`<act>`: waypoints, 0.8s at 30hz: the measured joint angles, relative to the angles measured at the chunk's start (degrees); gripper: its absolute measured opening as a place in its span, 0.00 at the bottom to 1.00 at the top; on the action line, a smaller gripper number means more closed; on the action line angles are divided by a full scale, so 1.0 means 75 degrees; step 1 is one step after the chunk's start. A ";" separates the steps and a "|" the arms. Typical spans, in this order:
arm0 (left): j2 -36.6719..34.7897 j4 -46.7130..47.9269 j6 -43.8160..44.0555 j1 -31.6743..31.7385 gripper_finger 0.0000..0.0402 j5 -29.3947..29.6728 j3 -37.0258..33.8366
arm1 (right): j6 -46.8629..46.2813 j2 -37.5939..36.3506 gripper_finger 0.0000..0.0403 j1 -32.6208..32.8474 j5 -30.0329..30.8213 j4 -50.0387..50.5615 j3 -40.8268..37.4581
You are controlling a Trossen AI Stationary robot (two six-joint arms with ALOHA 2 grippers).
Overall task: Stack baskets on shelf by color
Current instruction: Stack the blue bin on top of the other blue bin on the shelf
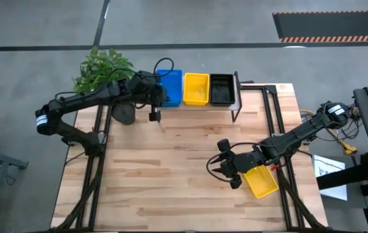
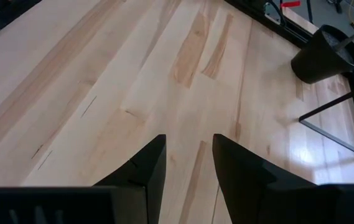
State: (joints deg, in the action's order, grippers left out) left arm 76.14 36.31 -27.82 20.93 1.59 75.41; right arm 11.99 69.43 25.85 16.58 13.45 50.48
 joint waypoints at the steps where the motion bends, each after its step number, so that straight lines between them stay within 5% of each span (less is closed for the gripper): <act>1: 0.0059 -0.0036 0.0000 0.0002 0.00 0.0003 -0.0002 | 0.0000 0.0000 0.31 0.0000 0.0000 0.0000 0.0000; 24: 0.0125 -0.0044 0.0274 0.0014 0.00 0.0269 -0.0008 | 0.0000 0.0000 0.31 0.0000 0.0000 -0.0003 -0.0006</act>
State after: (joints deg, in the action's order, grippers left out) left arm 77.08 35.98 -25.76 21.04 3.61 75.35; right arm 11.99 69.43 25.85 16.58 13.43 50.43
